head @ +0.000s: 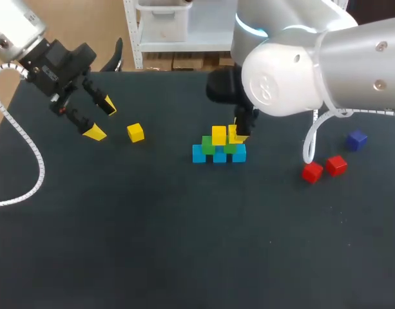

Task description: Place the blue cubes, place green cubes on the blue cubes, place the yellow cubes on the green cubes, then place the red cubes on the yellow cubes, and place purple cube on the red cubes.

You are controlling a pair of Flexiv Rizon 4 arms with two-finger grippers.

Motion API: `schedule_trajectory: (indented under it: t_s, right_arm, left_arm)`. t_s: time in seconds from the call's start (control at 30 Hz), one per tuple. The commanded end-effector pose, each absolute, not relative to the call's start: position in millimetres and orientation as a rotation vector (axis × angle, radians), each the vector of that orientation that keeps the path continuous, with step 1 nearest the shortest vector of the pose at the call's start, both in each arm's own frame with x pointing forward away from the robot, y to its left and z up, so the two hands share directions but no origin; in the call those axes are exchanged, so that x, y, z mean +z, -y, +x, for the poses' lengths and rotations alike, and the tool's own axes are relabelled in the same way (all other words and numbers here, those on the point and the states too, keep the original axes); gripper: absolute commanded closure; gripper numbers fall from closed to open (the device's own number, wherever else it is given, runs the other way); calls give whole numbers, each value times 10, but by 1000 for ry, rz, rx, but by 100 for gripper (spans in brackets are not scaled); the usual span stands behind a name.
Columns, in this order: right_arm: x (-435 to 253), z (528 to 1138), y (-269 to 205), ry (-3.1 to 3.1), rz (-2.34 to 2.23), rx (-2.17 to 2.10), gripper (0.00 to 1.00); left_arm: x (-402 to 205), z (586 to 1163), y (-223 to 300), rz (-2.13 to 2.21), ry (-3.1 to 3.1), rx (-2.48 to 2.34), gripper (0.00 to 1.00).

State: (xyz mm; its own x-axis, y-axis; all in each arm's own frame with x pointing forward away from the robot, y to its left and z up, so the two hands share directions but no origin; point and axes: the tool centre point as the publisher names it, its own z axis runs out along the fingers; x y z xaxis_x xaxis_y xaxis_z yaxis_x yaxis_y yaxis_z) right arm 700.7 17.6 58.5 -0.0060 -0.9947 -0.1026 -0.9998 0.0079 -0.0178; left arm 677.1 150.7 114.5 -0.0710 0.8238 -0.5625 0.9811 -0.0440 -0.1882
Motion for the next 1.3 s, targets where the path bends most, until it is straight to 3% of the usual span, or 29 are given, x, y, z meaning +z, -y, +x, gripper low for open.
schedule_trajectory:
  t_s: [0.03,1.3]
  right_arm:
    - [583,7023,-188,-2168,-2159,96,100]
    - [552,7058,-210,-2174,-2175,106,100]
  left_arm:
    - [1141,6783,-1511,1927,-1951,-805,0]
    - [1141,6783,-1511,1927,-1951,-805,0]
